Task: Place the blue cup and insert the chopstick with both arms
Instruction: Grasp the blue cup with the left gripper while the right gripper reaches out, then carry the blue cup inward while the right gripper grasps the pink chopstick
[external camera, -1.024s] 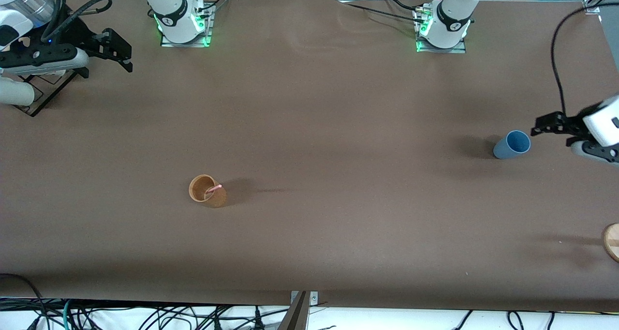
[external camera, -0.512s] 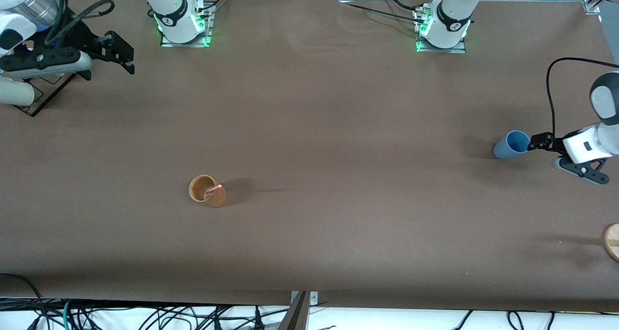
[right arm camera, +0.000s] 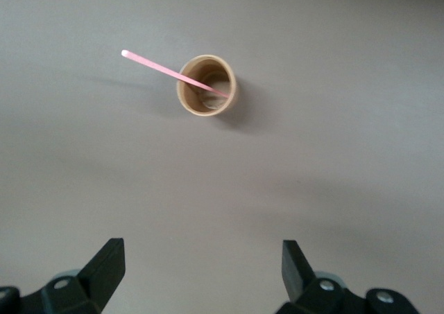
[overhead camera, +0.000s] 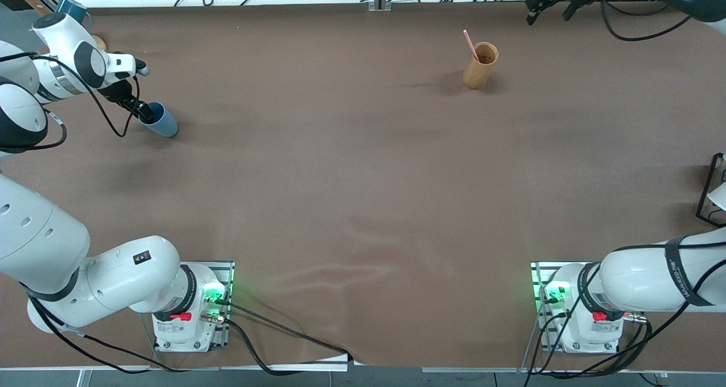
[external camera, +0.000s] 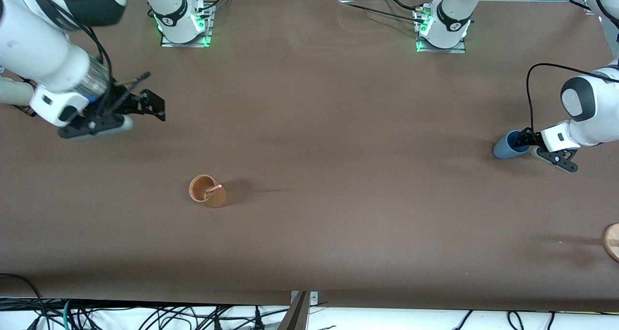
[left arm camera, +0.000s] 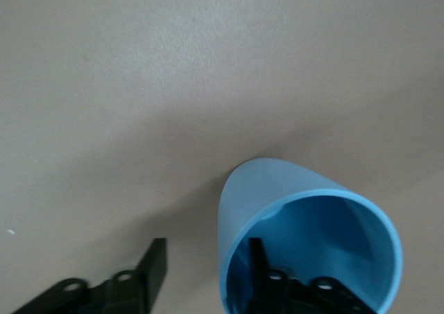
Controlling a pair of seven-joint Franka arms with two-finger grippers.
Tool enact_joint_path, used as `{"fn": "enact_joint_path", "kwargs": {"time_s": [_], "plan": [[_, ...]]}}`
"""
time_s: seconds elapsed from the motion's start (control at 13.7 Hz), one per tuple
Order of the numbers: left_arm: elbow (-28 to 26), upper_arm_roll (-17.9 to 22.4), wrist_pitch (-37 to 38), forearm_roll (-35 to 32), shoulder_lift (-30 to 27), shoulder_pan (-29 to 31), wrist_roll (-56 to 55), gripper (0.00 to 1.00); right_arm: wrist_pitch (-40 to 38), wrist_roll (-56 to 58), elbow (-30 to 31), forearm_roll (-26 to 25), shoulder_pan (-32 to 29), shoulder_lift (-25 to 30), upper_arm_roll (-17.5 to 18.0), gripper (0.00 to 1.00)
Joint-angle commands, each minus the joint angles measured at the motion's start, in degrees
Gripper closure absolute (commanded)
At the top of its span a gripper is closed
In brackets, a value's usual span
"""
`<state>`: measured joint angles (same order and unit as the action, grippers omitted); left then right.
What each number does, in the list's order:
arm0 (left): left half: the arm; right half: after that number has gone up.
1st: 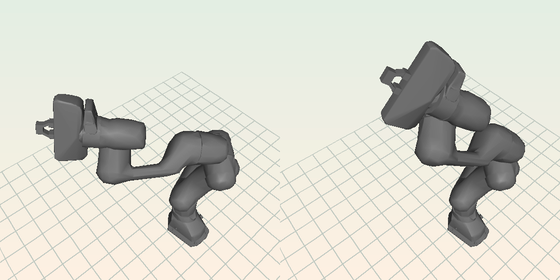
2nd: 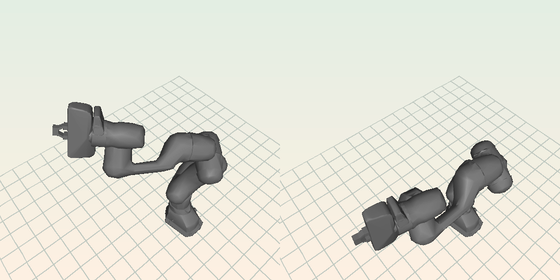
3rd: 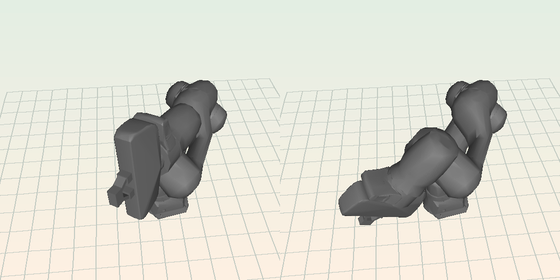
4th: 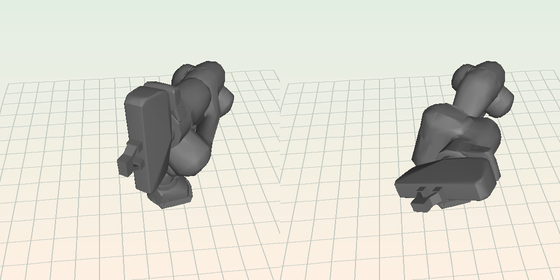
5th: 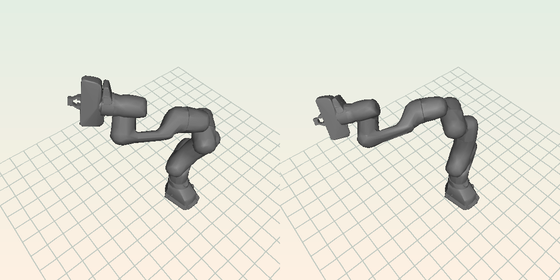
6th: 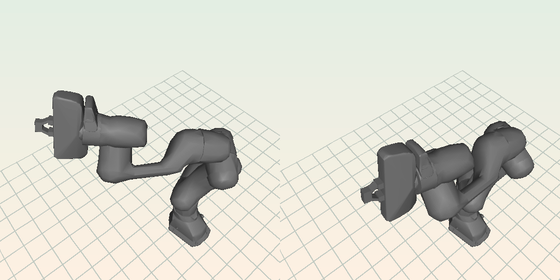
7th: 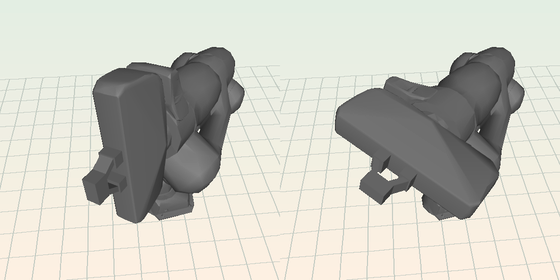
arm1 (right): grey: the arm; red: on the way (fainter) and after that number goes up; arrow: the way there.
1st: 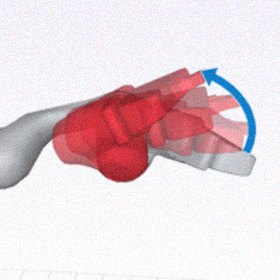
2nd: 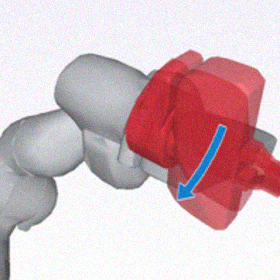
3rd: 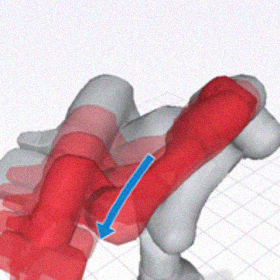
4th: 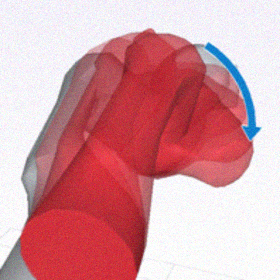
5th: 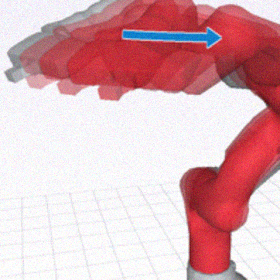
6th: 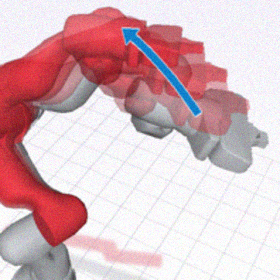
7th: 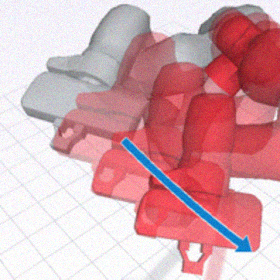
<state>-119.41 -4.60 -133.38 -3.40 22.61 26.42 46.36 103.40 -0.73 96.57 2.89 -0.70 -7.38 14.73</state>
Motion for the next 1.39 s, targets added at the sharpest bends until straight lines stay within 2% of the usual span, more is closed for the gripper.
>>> {"fn": "enact_joint_path", "kwargs": {"time_s": [0.0,0.15,0.29,0.44,0.73,0.8,0.95,1.02,1.1,1.32], "plan": [[1.11,-1.02,0.14,-0.03,-0.02,0.56,0.58,1.00,3.45,1.17,-1.30,-1.74,3.06,-4.39,-0.14,0.00],[3.03,-2.16,3.11,-0.03,-0.46,0.38,-0.30,1.00,6.70,1.17,-1.82,-2.62,4.48,-9.13,-0.14,0.00],[8.20,-6.63,11.60,-0.03,-0.72,0.38,-5.19,1.00,12.76,1.17,-1.82,-4.46,7.63,-12.65,-0.22,0.00],[12.70,-13.03,19.36,-0.38,-0.63,0.30,-15.28,1.00,16.64,1.43,-1.82,-7.45,8.70,-15.11,-0.22,0.00],[12.89,-27.36,19.74,-0.56,-0.11,0.03,-39.97,1.00,26.12,8.97,-1.82,-8.96,8.88,-18.63,-0.31,0.00],[12.89,-29.39,19.74,-0.56,0.07,-1.62,-44.20,1.00,28.41,9.69,-1.82,-9.04,8.87,-19.25,-0.31,0.00],[12.89,-29.68,19.39,-0.47,1.29,-8.71,-50.37,1.00,30.79,9.52,-2.52,-9.04,8.96,-21.09,-0.31,0.04],[12.97,-29.59,19.21,-0.47,1.47,-12.32,-55.62,1.00,31.07,9.52,-3.31,-9.04,8.96,-22.14,-0.31,0.09],[13.15,-29.68,18.60,-0.47,2.17,-15.14,-61.15,1.00,31.07,9.52,-4.10,-9.04,8.96,-22.68,-0.31,0.20],[17.53,-29.41,18.25,-0.82,5.41,-24.64,-70.94,1.00,31.07,9.43,-4.20,-8.96,8.96,-22.86,-0.31,0.64]]}}
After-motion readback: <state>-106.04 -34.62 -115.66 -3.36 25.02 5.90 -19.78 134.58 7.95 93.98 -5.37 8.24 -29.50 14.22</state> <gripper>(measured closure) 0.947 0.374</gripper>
